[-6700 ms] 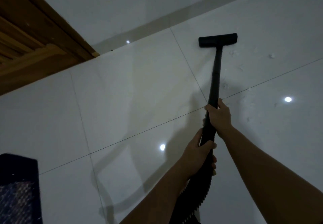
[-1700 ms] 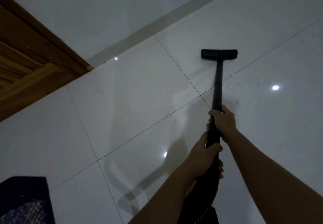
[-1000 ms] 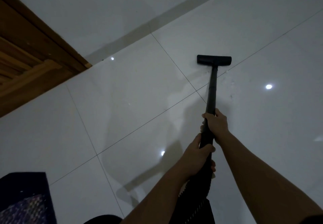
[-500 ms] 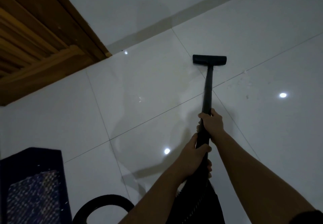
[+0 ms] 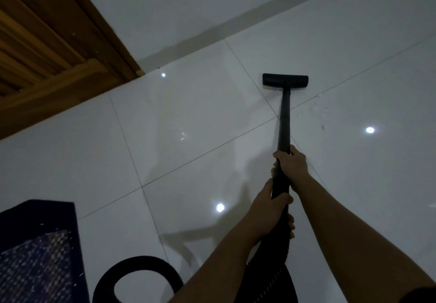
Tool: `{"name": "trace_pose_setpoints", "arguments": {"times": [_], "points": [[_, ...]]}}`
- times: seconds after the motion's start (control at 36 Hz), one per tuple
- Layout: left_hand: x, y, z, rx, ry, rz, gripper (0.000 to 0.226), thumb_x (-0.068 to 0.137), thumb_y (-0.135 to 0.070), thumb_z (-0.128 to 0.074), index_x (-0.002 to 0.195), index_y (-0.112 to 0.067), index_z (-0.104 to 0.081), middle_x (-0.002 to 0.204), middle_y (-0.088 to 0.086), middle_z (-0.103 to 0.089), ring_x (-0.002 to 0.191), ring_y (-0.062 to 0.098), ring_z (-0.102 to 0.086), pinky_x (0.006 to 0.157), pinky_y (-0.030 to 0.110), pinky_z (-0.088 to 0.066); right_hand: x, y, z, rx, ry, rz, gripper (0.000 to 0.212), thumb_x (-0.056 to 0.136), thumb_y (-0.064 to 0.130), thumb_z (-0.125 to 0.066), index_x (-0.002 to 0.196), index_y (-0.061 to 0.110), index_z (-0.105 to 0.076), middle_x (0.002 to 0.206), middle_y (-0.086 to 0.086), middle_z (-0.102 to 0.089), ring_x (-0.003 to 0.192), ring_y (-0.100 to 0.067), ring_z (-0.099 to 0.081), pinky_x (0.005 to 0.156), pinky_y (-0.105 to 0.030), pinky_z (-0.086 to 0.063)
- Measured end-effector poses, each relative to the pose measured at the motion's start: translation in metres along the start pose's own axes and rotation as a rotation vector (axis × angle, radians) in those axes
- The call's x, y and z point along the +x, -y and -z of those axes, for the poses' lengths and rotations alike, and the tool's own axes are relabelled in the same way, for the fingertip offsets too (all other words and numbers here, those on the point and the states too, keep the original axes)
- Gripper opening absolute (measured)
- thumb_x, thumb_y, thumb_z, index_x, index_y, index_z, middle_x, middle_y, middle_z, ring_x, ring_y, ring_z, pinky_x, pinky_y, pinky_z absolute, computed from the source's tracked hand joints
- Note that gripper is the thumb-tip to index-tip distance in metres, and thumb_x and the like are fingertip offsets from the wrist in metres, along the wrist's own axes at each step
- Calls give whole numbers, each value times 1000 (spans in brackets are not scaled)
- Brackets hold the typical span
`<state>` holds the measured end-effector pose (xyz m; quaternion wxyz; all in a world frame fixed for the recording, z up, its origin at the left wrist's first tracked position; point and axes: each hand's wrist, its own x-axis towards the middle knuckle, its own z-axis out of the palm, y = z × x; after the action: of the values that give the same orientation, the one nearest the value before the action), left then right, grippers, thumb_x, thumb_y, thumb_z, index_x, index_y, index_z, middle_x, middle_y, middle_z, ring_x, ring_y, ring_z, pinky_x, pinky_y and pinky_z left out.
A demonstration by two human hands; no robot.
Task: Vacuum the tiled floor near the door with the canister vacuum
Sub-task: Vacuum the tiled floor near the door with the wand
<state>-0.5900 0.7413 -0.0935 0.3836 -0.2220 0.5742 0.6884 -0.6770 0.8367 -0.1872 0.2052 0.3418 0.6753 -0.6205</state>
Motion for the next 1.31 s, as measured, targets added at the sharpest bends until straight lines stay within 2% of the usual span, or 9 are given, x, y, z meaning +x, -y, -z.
{"name": "trace_pose_setpoints", "arguments": {"times": [0.08, 0.22, 0.36, 0.72, 0.94, 1.31], "points": [[5, 0, -9, 8, 15, 9, 49, 96, -9, -47, 143, -17, -34, 67, 6, -51, 37, 3, -53, 39, 14, -43, 2, 0, 11, 19, -13, -5, 29, 89, 4, -59, 117, 3, -54, 68, -12, -53, 50, -21, -53, 50, -32, -48], [15, 2, -22, -4, 50, 34, 50, 95, -11, -48, 142, -19, -33, 66, 9, -53, 41, 10, -54, 41, 23, -48, 8, -1, 30, 31, -39, -3, 29, 88, 4, -59, 116, 3, -54, 69, -12, -54, 52, -21, -53, 52, -33, -48], [29, 2, -41, -2, 61, 46, 50, 94, -11, -49, 141, -21, -35, 67, 8, -52, 44, 12, -55, 42, 24, -48, 16, 1, 52, 37, -61, 5, 25, 88, 4, -58, 113, 2, -54, 69, -11, -54, 52, -21, -53, 51, -32, -48], [72, -9, -94, 24, 112, 75, 51, 94, -10, -49, 141, -22, -36, 70, 8, -52, 48, 16, -56, 43, 25, -48, 47, 11, 114, 39, -138, 3, 34, 88, 6, -59, 120, 2, -53, 77, -13, -57, 57, -22, -56, 57, -35, -51], [79, -14, -116, 68, 164, 92, 47, 95, -10, -48, 140, -18, -35, 65, 11, -52, 39, 13, -54, 39, 25, -47, 50, 13, 144, 88, -166, -18, 35, 89, 5, -58, 123, 2, -51, 77, -12, -54, 50, -20, -54, 49, -30, -48], [57, 13, -124, 128, 179, 107, 49, 95, -8, -48, 141, -17, -35, 64, 10, -52, 38, 11, -54, 38, 22, -47, 21, -20, 155, 160, -202, -36, 32, 88, 4, -58, 120, 2, -52, 69, -11, -52, 49, -21, -53, 50, -32, -48]]}}
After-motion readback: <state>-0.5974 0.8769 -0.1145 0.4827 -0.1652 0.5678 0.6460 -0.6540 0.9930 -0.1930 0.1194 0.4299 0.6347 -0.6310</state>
